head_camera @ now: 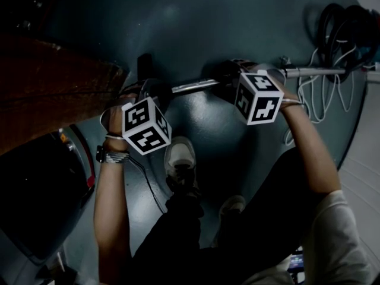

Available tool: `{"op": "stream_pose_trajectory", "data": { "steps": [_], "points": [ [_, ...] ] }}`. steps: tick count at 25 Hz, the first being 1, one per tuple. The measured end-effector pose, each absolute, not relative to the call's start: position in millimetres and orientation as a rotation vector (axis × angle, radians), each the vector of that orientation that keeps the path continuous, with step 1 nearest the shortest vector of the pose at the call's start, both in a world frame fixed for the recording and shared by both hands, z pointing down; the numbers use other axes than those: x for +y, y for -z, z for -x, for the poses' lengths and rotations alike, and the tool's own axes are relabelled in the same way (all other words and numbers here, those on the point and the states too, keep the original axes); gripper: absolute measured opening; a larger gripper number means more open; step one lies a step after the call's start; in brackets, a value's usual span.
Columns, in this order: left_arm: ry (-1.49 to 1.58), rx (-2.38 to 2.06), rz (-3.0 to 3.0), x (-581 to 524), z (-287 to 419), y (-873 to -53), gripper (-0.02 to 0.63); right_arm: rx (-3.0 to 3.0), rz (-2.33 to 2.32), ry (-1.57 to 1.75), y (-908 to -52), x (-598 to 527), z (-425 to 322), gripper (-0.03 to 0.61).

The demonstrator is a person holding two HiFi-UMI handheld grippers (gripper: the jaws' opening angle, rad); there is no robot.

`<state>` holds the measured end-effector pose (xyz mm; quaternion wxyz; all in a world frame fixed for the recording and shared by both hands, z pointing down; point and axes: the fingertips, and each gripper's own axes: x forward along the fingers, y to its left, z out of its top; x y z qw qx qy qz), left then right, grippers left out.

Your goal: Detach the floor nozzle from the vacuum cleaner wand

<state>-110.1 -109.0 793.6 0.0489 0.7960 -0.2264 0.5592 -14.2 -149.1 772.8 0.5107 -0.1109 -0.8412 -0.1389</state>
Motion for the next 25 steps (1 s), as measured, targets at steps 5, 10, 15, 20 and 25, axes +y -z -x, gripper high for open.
{"op": "stream_pose_trajectory", "data": {
  "steps": [5, 10, 15, 20, 25],
  "points": [
    [-1.576, -0.601, -2.411, -101.6, 108.3, -798.7, 0.161, -2.013, 0.286, 0.346, -775.6, -145.0, 14.0, 0.164],
    [-1.499, -0.574, -2.406, -100.5, 108.3, -800.2, 0.161, -2.013, 0.292, 0.356, -776.4, -144.2, 14.5, 0.164],
    [-1.507, -0.576, -2.413, -99.9, 107.1, -799.7, 0.161, -2.009, 0.291, 0.355, -775.7, -143.7, 13.9, 0.164],
    [-1.573, -0.646, -2.421, -102.3, 105.7, -801.2, 0.160, -1.992, 0.283, 0.370, -777.7, -145.6, 11.9, 0.164],
    [-1.697, -0.725, -2.460, -107.6, 109.1, -801.2, 0.160, -1.988, 0.281, 0.353, -780.6, -147.0, 10.3, 0.164]
  ]
}}
